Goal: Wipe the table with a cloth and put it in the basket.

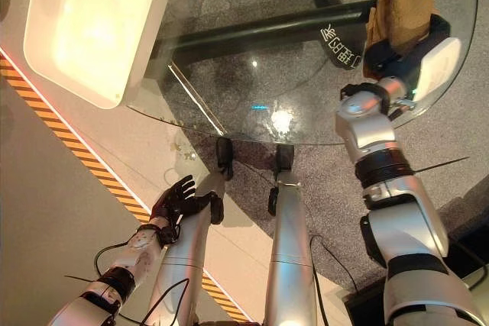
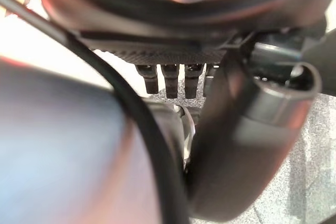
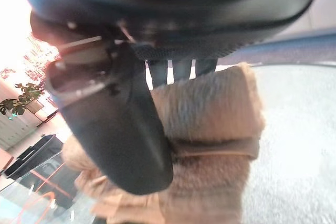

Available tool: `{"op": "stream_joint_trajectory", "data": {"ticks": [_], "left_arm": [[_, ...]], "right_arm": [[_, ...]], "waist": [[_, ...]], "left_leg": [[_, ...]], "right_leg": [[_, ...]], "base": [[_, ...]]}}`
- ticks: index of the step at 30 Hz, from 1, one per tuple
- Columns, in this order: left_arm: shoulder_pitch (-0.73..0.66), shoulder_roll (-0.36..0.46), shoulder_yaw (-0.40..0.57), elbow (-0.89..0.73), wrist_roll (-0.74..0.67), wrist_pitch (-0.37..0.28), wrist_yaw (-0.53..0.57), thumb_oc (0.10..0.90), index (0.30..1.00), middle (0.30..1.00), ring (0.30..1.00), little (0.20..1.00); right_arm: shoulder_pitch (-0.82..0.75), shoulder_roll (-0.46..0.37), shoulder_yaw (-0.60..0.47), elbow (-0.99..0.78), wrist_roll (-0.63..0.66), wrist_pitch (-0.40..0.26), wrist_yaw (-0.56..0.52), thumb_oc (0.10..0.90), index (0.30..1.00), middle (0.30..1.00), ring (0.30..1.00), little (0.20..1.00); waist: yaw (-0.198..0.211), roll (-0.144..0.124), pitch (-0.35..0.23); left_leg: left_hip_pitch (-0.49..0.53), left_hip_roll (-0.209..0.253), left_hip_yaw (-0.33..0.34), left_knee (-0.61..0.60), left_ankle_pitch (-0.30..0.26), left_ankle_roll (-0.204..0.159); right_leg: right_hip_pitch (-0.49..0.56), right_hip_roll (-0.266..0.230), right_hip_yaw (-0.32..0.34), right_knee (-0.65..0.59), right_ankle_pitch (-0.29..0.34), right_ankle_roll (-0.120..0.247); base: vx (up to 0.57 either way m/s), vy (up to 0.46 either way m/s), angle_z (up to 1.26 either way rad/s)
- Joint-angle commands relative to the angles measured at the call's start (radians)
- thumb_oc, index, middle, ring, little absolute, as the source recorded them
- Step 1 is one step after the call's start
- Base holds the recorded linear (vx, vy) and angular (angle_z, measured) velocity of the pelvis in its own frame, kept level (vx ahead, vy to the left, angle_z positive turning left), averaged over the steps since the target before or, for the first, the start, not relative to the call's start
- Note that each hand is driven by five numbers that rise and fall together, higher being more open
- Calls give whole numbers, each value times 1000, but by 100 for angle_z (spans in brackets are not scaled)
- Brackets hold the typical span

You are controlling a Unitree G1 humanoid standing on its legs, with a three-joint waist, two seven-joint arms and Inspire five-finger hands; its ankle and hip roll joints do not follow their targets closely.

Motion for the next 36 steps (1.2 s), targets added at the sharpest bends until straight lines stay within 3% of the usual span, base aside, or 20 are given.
{"op": "stream_joint_trajectory", "data": {"ticks": [1,11,19,27,36], "left_arm": [[91,12,-20,23,11,10,14,800,900,900,900,900],[97,1,-13,6,14,15,32,800,900,900,900,900],[106,-2,-4,-8,24,25,36,800,900,900,900,900],[126,-35,-11,-33,30,9,46,800,900,900,900,900],[143,-51,-15,-30,44,-15,48,800,900,900,900,900]], "right_arm": [[36,4,48,3,90,-4,88,100,300,300,300,200],[46,3,20,-97,11,-41,54,100,300,300,300,200],[33,2,18,-175,-36,-22,89,100,300,300,300,200],[41,77,137,-316,-137,55,251,100,300,300,300,200],[68,160,247,-403,-209,86,337,100,300,300,300,200]], "waist": [[-13,89,-14],[-20,82,-14],[-20,82,-14],[-21,95,-14],[-13,98,-14]], "left_leg": [[-31,2,-47,98,-100,-21],[-11,-5,-44,93,-108,-20],[-15,-12,-46,99,-112,-17],[-21,-23,-40,101,-106,-14],[-41,-30,-42,111,-100,-16]], "right_leg": [[-34,11,70,-125,102,58],[-14,19,80,-145,109,65],[-20,23,88,-142,112,68],[-30,31,105,-149,117,63],[-48,37,115,-135,112,58]], "base": [[0,0,0],[12,20,1],[16,21,0],[20,59,0],[4,8,0]]}}
